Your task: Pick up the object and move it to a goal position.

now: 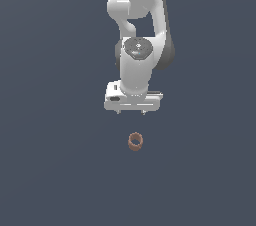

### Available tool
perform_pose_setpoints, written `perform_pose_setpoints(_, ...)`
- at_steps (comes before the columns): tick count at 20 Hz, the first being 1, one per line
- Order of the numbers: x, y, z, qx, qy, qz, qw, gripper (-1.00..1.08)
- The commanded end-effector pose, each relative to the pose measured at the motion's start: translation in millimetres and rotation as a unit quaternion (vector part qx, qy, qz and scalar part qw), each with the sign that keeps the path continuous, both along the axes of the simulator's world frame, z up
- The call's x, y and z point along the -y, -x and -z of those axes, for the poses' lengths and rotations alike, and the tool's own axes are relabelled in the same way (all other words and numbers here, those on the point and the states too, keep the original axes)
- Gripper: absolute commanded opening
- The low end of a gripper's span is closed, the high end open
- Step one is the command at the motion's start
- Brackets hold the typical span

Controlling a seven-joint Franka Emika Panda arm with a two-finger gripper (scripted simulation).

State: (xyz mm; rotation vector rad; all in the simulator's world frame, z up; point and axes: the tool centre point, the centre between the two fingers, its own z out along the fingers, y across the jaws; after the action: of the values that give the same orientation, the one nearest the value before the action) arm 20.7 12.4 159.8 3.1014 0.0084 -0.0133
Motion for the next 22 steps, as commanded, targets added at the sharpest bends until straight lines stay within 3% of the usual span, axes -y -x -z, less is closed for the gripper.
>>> perform_pose_setpoints(1, -1.8, -8.3, 5.0, 0.001, -0.002, 0.009, 1.0, 1.0)
perform_pose_setpoints(12, -14.1, -56.8, 40.3, 0.005, -0.013, 0.068, 0.9976, 1.0)
perform_pose_setpoints(22, -20.5, -76.3, 59.5, 0.006, -0.019, 0.095, 0.9953, 1.0)
